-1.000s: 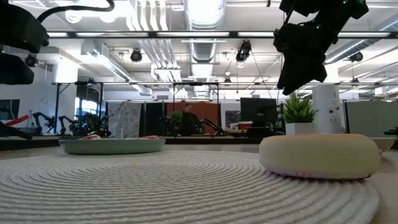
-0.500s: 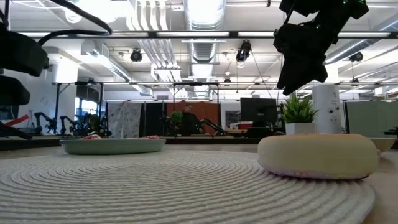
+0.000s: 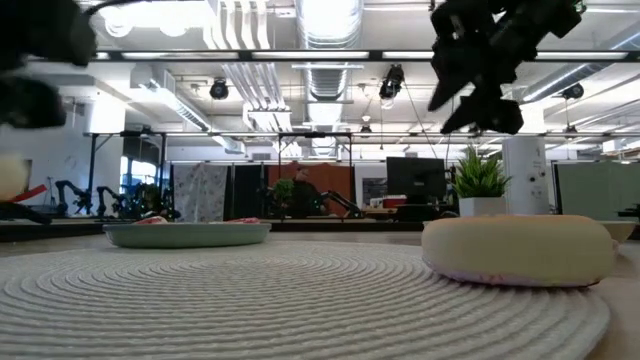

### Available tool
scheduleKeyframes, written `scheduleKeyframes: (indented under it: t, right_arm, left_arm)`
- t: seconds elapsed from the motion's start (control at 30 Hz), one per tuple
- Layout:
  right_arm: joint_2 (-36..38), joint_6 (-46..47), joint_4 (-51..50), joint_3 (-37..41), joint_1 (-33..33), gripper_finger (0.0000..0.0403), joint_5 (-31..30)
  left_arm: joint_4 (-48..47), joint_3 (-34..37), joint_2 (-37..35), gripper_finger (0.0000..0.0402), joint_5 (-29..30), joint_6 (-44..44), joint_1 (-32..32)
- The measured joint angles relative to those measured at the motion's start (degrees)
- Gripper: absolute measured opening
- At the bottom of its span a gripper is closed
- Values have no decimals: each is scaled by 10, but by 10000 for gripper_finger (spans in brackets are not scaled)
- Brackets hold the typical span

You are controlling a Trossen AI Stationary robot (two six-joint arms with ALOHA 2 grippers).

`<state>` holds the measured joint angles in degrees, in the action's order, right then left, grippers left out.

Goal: Pick & Place donuts
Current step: Put the big black donut on the brown plate

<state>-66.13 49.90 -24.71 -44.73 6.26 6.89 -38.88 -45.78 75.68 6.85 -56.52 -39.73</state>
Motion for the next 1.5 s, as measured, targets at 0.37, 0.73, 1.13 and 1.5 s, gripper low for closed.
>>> scheduleKeyframes:
  t: [0.37, 0.73, 1.13, 1.5]
  right_arm:
    - [-134, 86, 236, -1, -5, 180, 154]
    - [-198, 71, 284, -54, -20, 252, 139]
    - [-204, 67, 283, -78, -24, 286, 96]
    - [-207, 73, 280, -76, -27, 243, 114]
  left_arm:
    - [10, -100, -23, 1, 104, 211, 201]
    - [114, -145, 55, 1, 46, 357, 317]
    - [214, -169, 104, 0, 47, 366, 327]
    - [225, -185, 126, 0, 52, 374, 339]
